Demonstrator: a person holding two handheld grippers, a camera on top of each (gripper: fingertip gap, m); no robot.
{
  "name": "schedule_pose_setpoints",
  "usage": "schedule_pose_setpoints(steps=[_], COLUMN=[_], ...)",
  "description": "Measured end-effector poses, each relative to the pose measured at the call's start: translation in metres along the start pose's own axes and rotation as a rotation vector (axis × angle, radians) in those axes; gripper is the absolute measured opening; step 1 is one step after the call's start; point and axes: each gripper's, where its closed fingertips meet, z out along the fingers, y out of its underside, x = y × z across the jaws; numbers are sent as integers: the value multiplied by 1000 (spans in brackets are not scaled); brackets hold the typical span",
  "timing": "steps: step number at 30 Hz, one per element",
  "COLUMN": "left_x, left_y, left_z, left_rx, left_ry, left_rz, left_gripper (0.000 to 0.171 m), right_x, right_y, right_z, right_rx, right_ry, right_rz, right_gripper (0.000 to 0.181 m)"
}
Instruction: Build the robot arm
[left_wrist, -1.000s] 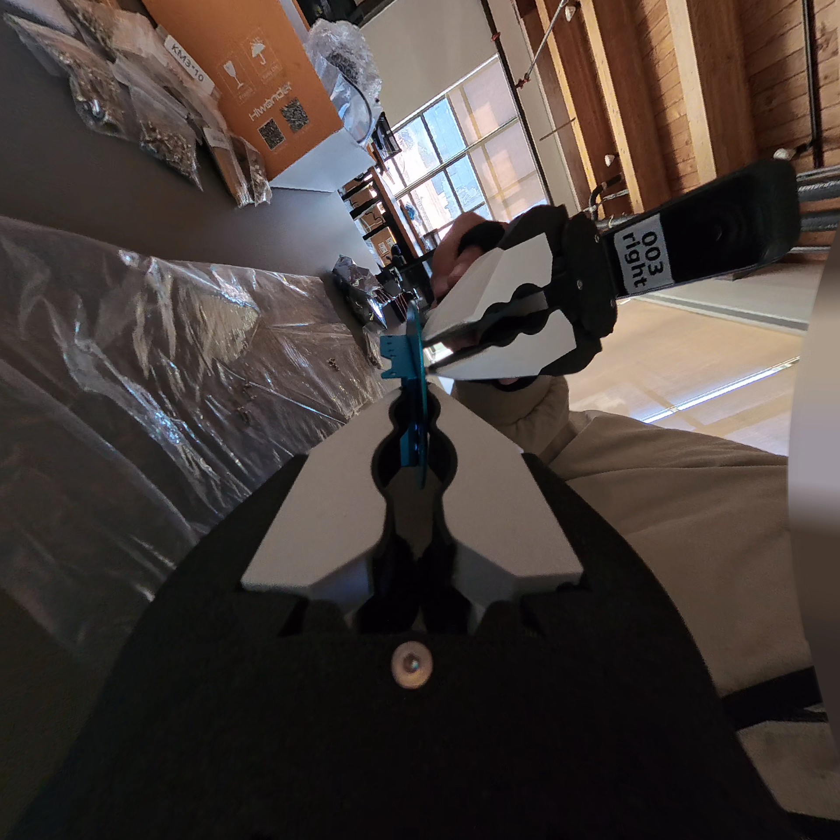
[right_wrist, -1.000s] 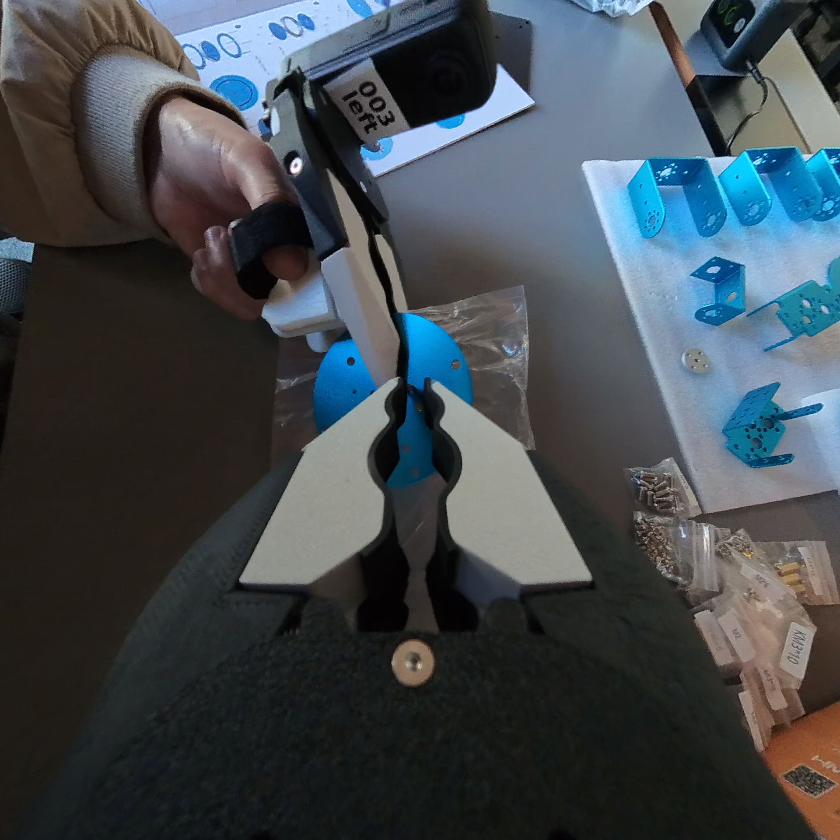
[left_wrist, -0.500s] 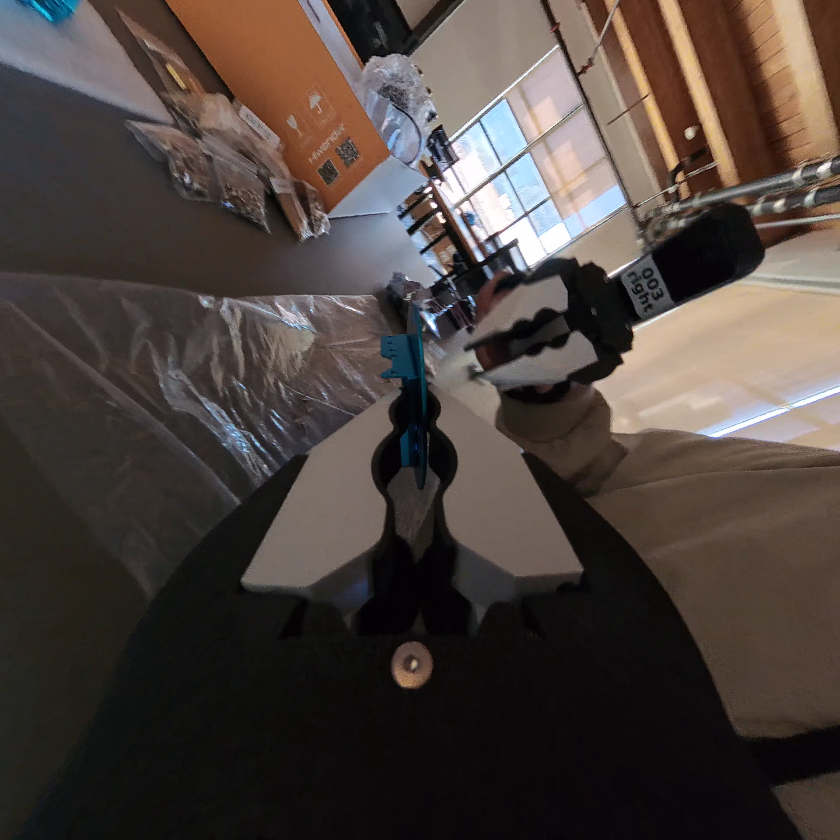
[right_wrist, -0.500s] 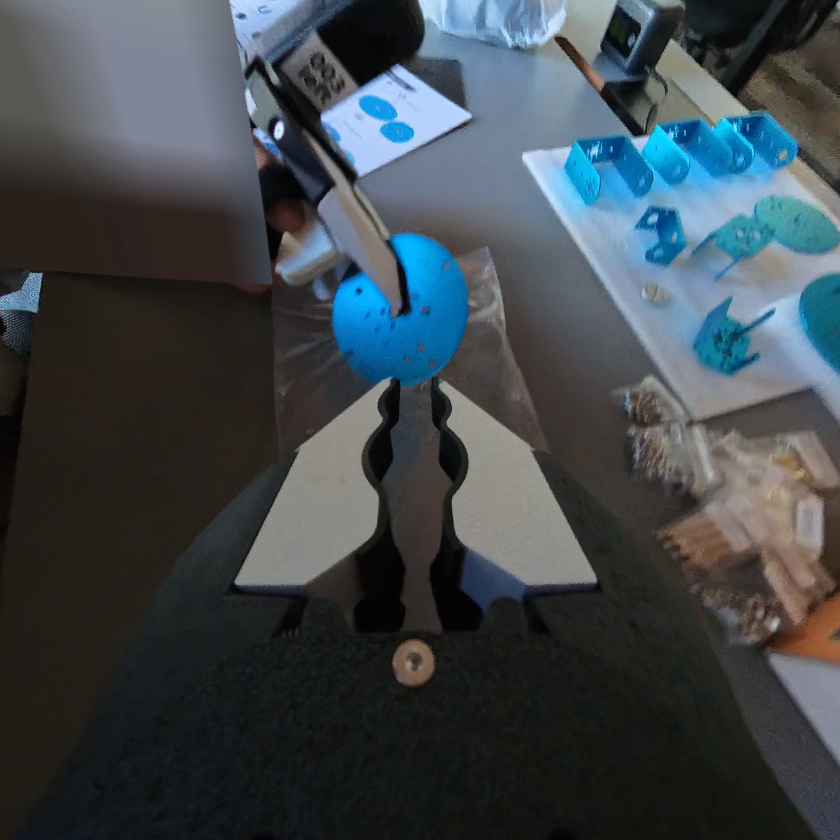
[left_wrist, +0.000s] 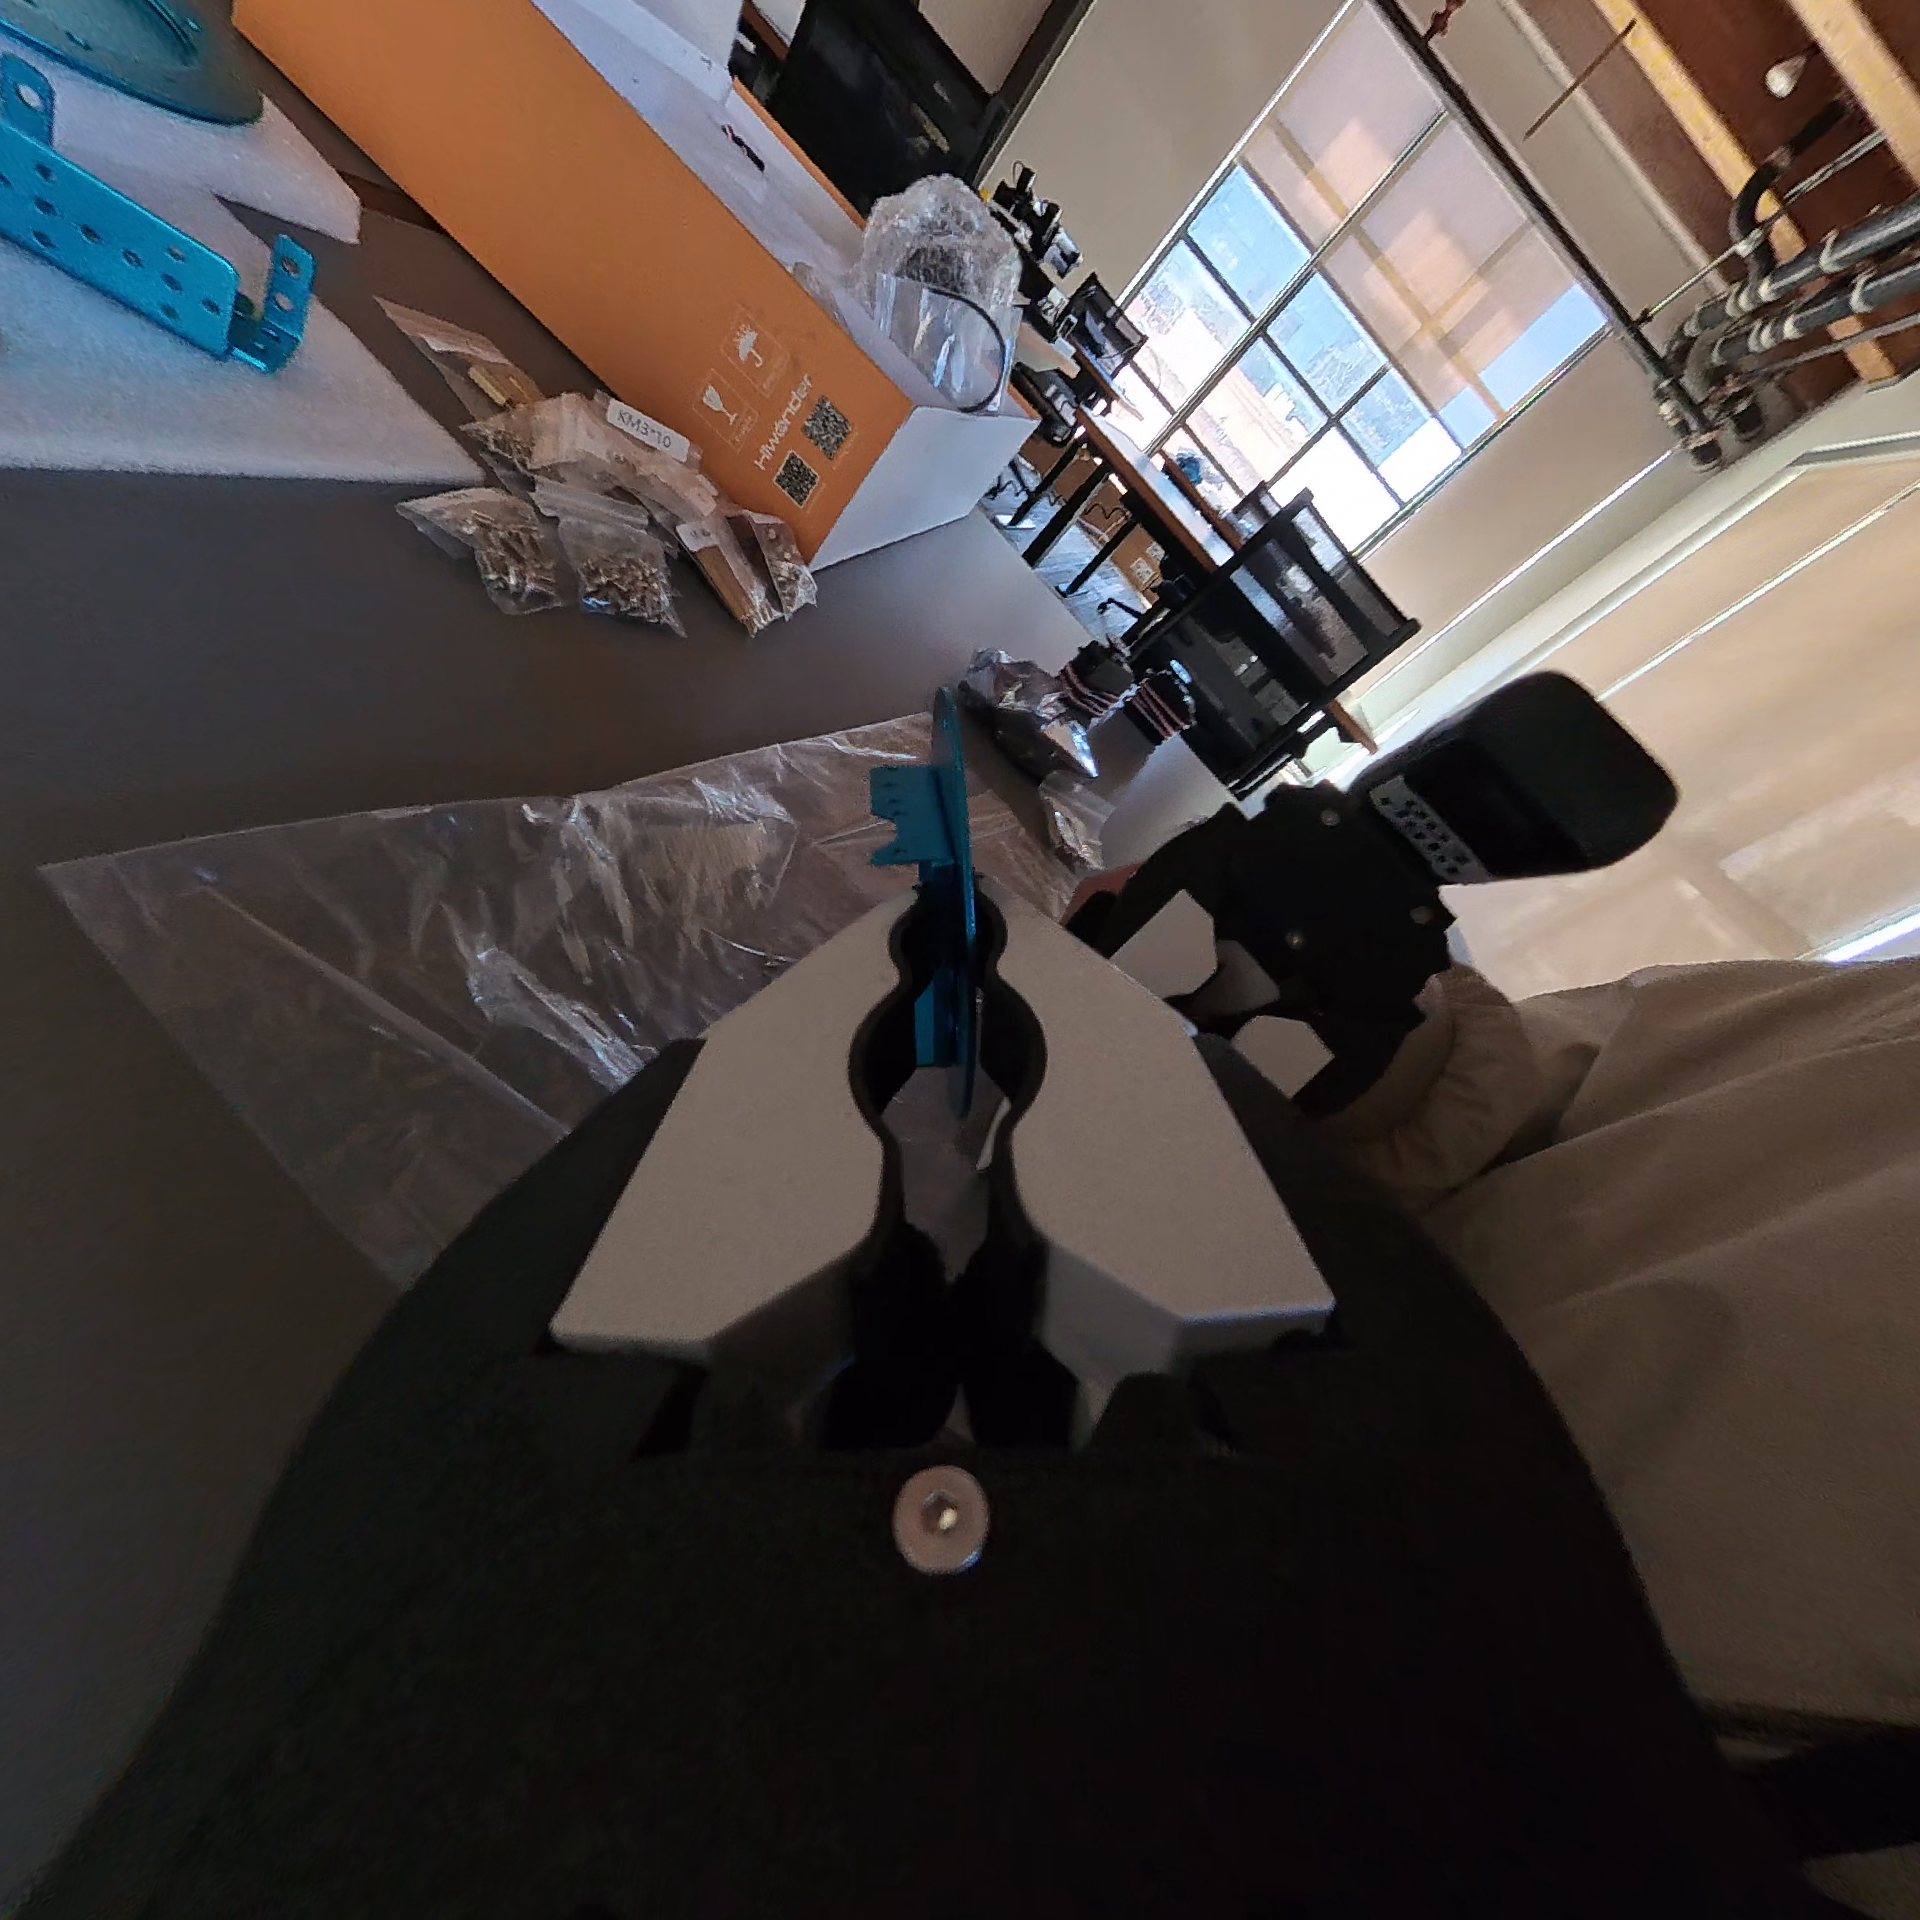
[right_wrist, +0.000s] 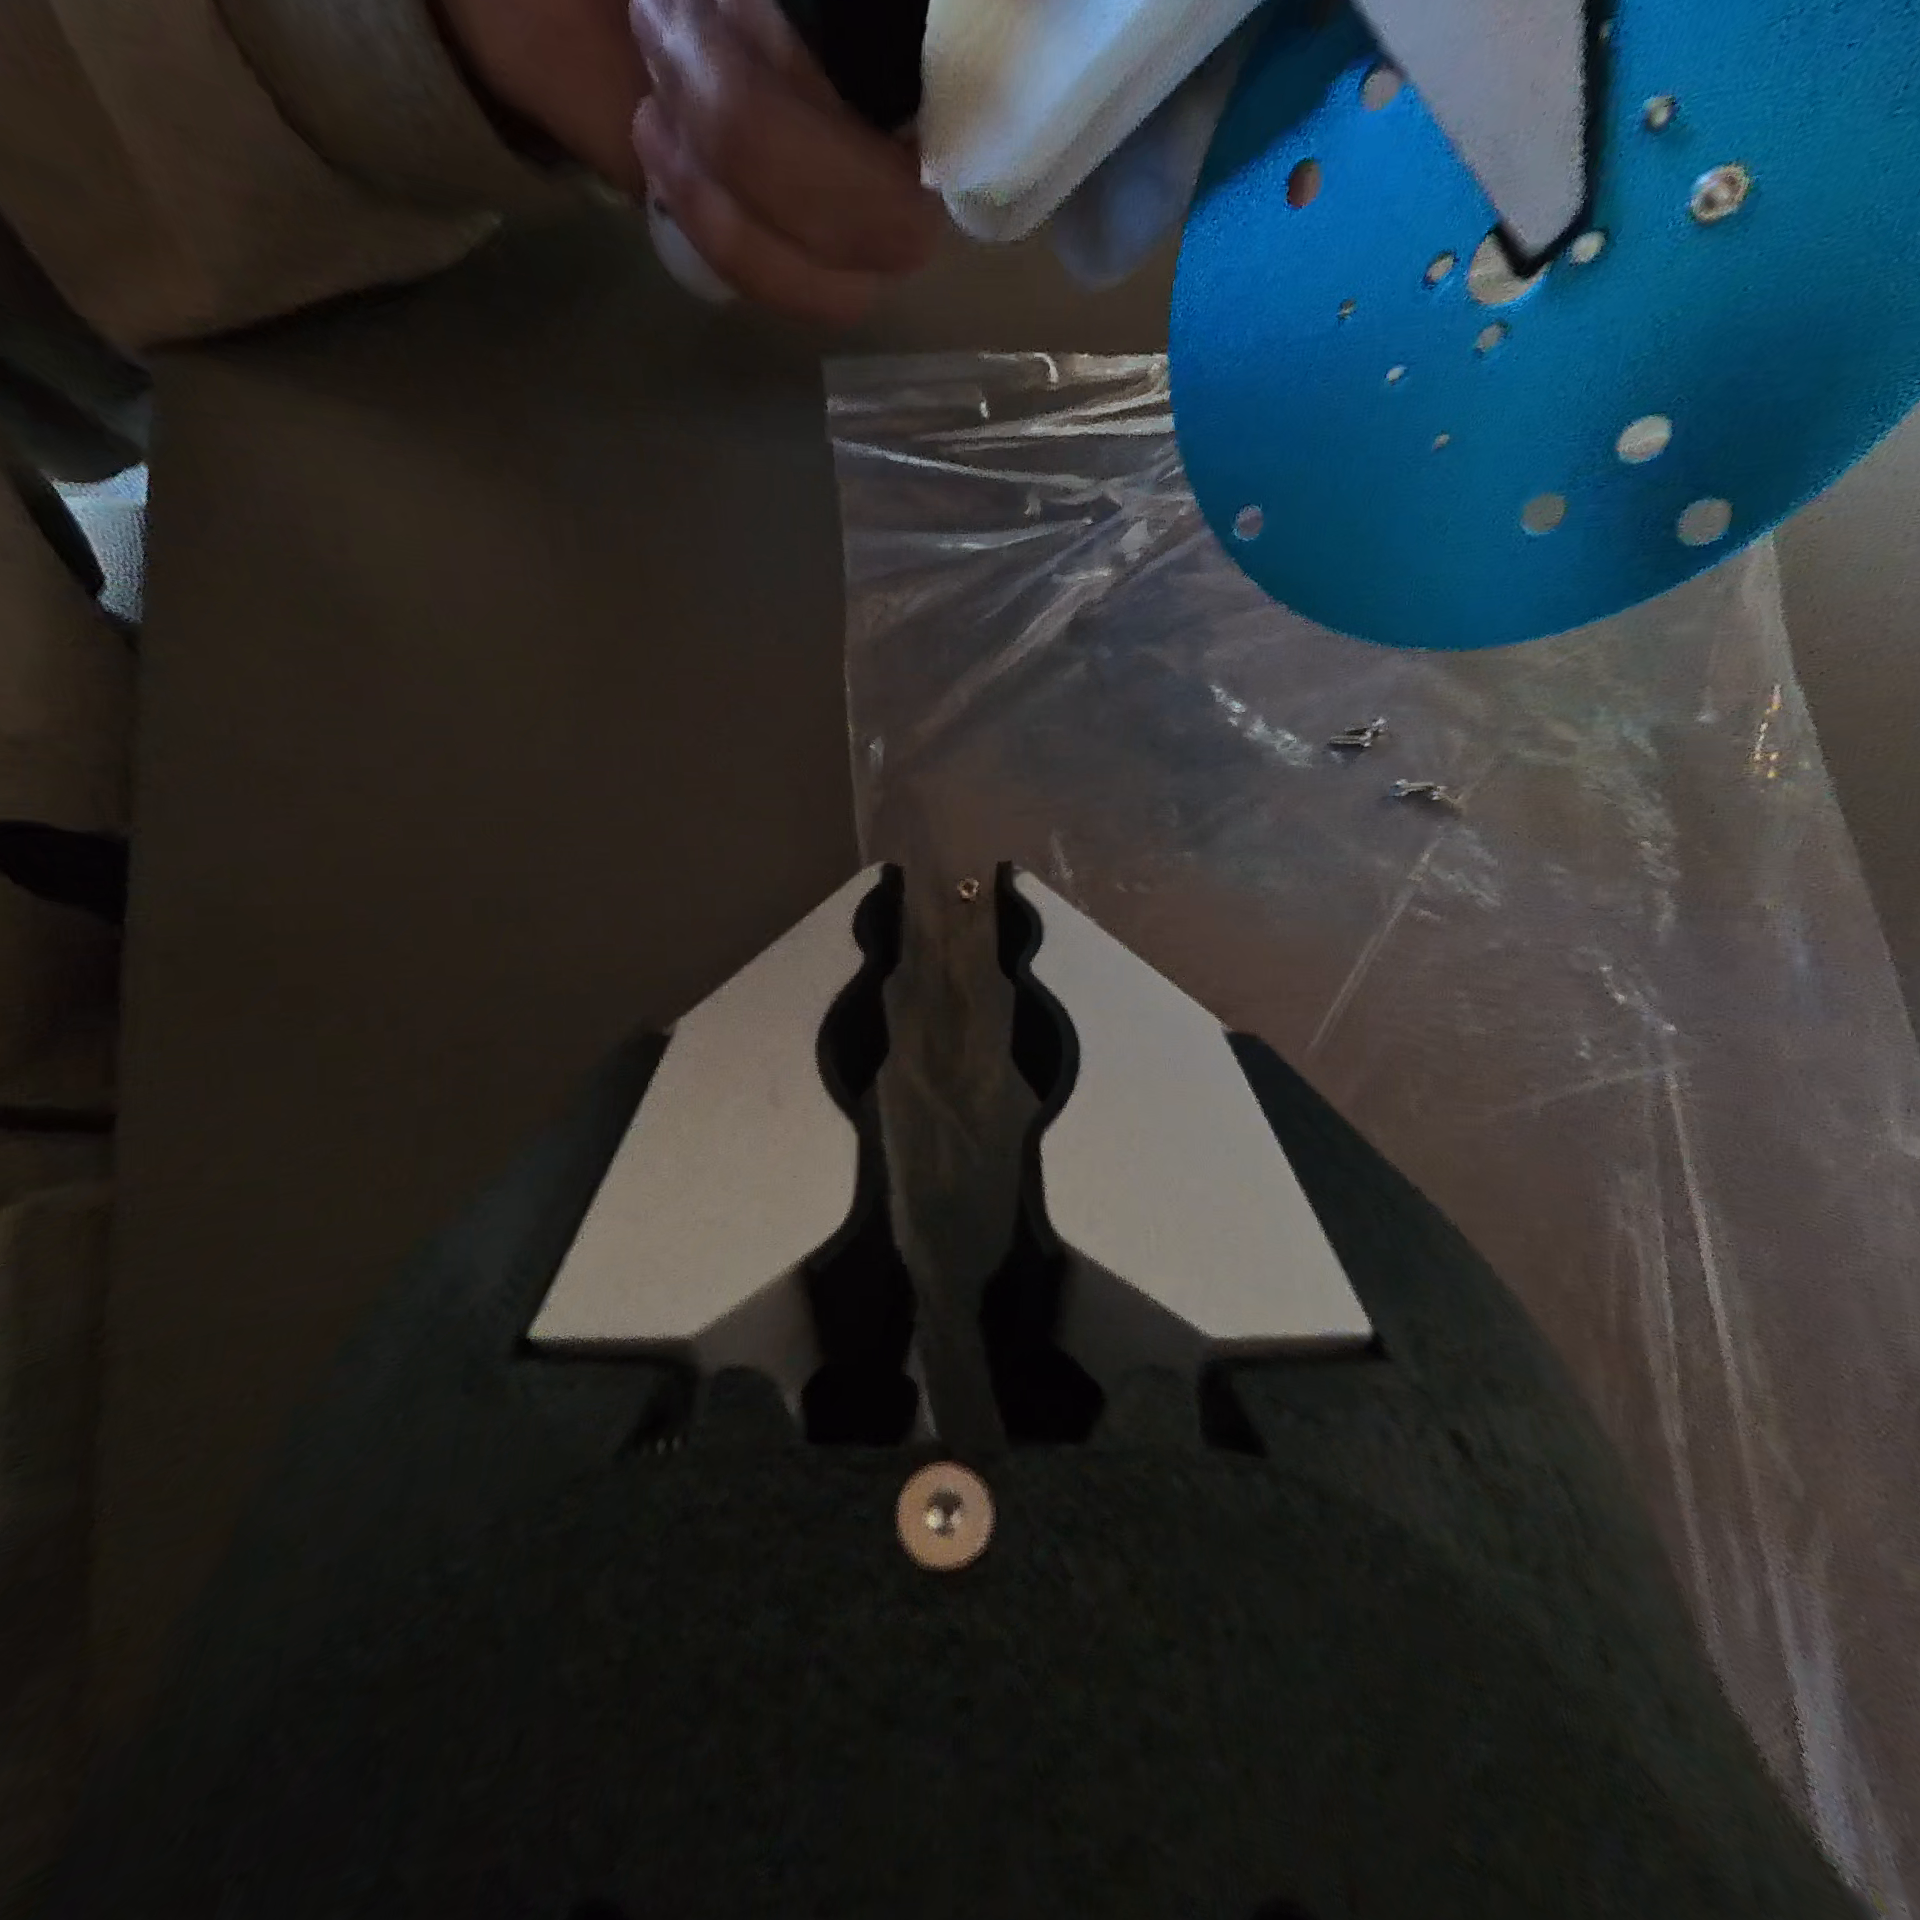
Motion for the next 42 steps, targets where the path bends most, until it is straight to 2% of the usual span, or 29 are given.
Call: schedule_pose_setpoints(steps=[2, 11, 22, 31, 36, 40, 42], left_x=[2, 1, 0, -3, -4, -1, 3], left_y=[-1, 1, 2, 5, 8, 11, 12], left_z=[-1, 0, 0, 2, 3, 4, 5], left_rx=[4, -7, -8, -18, -25, -32, -33], left_ry=[24, 40, 43, 42, 56, 98, 127], left_rz=[-36, -63, -68, -99, -141, -192, -221], left_gripper=[3, 2, 3, 3, 2, 2, 3], right_x=[4, 2, 4, 10, 19, 37, 42], right_y=[0, 1, 2, 1, -21, -65, -84], right_z=[1, 3, 2, -3, -20, -46, -51], right_rx=[-9, -45, -23, -26, 52, 181, 230], right_ry=[21, -32, 36, 72, 151, 283, 294], right_rz=[-41, -107, -235, -255, -304, -400, -438], right_gripper=[11, 8, 3, 2, 2, 2, 2])
